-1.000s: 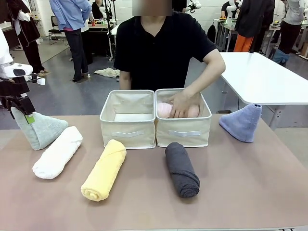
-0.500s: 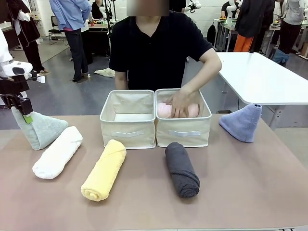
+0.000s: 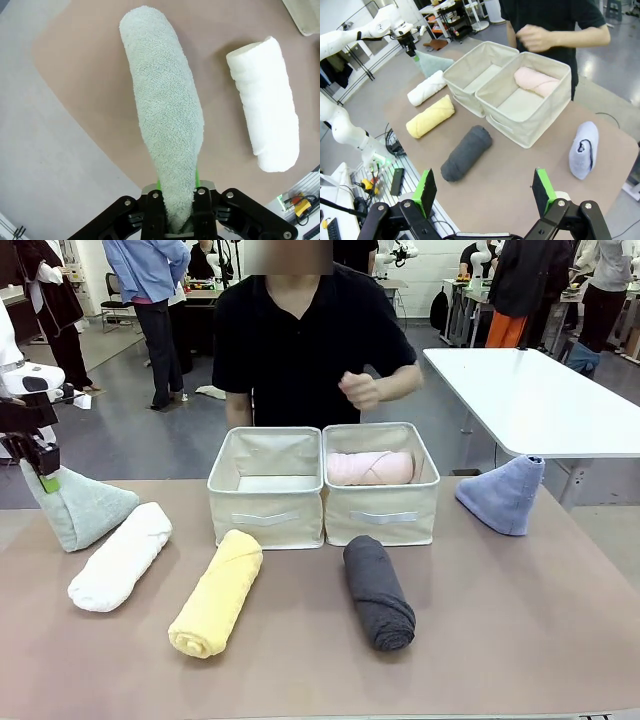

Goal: Sort the towels based on their folding style.
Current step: Pick up one triangle-folded towel and place it in the left Fabric basket.

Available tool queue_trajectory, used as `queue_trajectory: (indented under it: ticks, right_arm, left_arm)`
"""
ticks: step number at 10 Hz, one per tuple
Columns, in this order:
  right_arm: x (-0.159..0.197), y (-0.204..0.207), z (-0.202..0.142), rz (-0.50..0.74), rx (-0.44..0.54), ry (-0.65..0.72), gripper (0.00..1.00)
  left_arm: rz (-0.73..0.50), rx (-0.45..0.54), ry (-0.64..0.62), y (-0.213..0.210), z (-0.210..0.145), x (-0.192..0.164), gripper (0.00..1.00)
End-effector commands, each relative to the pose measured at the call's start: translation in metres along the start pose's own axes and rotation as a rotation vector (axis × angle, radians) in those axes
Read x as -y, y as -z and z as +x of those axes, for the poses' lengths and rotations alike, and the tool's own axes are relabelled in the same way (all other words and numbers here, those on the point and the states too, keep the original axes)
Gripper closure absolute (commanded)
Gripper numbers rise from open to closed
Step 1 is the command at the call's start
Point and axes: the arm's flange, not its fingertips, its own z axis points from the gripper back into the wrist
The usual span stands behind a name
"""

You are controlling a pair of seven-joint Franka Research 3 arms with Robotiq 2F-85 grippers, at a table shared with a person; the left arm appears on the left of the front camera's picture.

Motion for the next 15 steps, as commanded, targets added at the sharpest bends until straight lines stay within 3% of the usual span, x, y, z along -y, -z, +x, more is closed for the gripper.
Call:
queue_trajectory:
  ticks: [1, 4, 10, 13, 15]
  right_arm:
    - [0.001, 0.001, 0.0, 0.019, 0.013, -0.008, 0.0]
    - [0.001, 0.001, 0.0, 0.019, 0.013, -0.008, 0.0]
    - [0.001, 0.001, 0.0, 0.019, 0.013, -0.008, 0.0]
    - [0.001, 0.001, 0.0, 0.019, 0.013, -0.008, 0.0]
    - [0.001, 0.001, 0.0, 0.019, 0.013, -0.008, 0.0]
  left_arm:
    - [0.04, -0.016, -0.007, -0.002, -0.008, 0.004, 1.0]
    - [0.022, -0.014, -0.016, -0.024, -0.016, 0.013, 1.0]
    - [0.026, -0.033, 0.068, -0.222, -0.075, 0.074, 1.0]
    - [-0.013, -0.009, 0.062, -0.238, -0.1, 0.082, 1.0]
    - [0.006, -0.008, 0.058, -0.244, -0.093, 0.092, 1.0]
